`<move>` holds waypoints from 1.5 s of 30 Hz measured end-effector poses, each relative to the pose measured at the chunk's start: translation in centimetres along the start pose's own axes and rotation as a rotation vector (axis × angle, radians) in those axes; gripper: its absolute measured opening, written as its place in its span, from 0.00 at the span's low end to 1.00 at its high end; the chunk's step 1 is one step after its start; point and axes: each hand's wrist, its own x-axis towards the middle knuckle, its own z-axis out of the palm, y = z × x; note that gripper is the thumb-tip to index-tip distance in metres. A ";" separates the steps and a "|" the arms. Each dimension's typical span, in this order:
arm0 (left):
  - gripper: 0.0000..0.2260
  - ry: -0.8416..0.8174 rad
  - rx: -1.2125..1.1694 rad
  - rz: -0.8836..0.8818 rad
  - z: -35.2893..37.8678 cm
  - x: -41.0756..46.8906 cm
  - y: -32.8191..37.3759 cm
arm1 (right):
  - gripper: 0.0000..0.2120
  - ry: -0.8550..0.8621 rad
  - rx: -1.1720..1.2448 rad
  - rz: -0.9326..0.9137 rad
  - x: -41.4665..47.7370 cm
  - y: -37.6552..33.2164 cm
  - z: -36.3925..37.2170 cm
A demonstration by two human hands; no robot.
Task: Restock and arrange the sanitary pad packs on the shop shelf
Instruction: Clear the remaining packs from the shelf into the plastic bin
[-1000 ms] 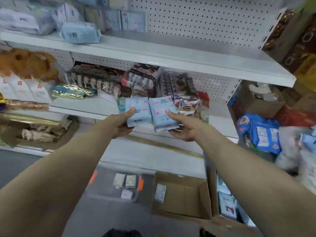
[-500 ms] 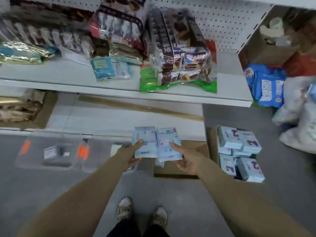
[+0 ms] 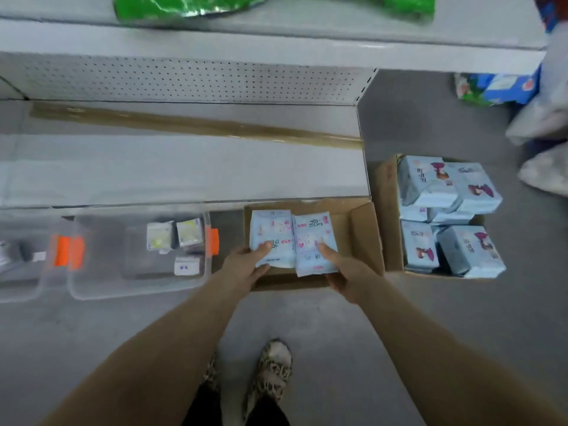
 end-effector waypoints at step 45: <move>0.25 0.286 0.639 0.428 1.8 -0.1 7.7 | 0.17 0.192 -0.750 -0.219 1.5 -7.2 4.3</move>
